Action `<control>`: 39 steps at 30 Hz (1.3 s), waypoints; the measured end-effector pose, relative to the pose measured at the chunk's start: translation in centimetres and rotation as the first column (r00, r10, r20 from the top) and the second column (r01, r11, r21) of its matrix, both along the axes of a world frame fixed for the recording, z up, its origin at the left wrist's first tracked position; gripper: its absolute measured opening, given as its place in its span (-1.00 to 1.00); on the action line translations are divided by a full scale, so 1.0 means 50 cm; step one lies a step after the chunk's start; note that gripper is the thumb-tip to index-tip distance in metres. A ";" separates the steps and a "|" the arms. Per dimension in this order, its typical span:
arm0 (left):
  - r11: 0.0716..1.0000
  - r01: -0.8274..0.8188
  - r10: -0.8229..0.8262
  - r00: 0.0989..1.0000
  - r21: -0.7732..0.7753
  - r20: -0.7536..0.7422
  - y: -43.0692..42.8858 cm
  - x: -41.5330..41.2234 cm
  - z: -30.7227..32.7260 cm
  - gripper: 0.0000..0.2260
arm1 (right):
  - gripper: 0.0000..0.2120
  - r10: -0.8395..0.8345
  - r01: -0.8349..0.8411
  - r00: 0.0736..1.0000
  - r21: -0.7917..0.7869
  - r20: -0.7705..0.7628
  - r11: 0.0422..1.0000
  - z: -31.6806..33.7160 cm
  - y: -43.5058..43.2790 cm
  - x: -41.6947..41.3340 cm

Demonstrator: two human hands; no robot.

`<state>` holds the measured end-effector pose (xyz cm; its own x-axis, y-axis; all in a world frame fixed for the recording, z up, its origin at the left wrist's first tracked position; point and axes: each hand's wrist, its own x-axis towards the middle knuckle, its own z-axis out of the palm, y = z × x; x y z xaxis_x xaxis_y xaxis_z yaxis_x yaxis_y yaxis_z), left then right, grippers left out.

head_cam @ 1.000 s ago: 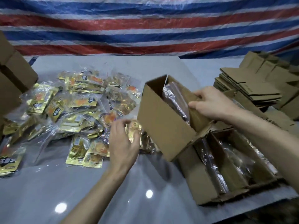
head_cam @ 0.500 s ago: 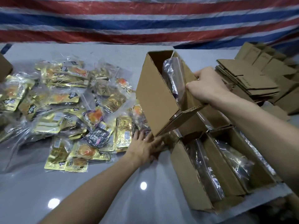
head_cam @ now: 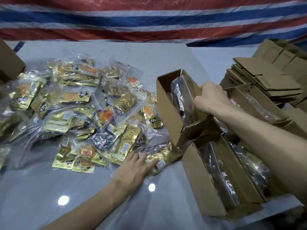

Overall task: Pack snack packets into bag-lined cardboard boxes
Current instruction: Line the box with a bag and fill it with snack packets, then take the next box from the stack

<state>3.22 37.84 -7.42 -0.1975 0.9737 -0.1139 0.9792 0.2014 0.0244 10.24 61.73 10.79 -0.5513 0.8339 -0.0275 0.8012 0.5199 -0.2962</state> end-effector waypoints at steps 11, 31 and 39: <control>0.965 0.191 -0.150 0.964 0.180 -0.218 -0.103 0.015 0.029 -0.67 | -0.92 -0.015 0.018 0.995 -0.030 0.096 0.999 -0.052 0.004 0.004; 1.000 -0.018 0.018 1.000 -0.005 -0.001 -0.103 0.065 0.008 -0.50 | -0.64 0.024 -0.033 0.986 0.050 0.166 0.998 -0.118 0.018 0.030; 0.979 -0.015 0.016 1.000 -0.202 0.004 -0.036 0.080 -0.018 -0.37 | -0.78 0.303 -0.328 0.945 0.317 0.126 0.890 -0.124 -0.099 0.036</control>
<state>7.23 36.04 -8.34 -0.2116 0.9272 -0.3092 0.9758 0.2183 -0.0131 12.06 56.76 4.57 -0.7937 0.5845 0.1686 0.5912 0.8064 -0.0124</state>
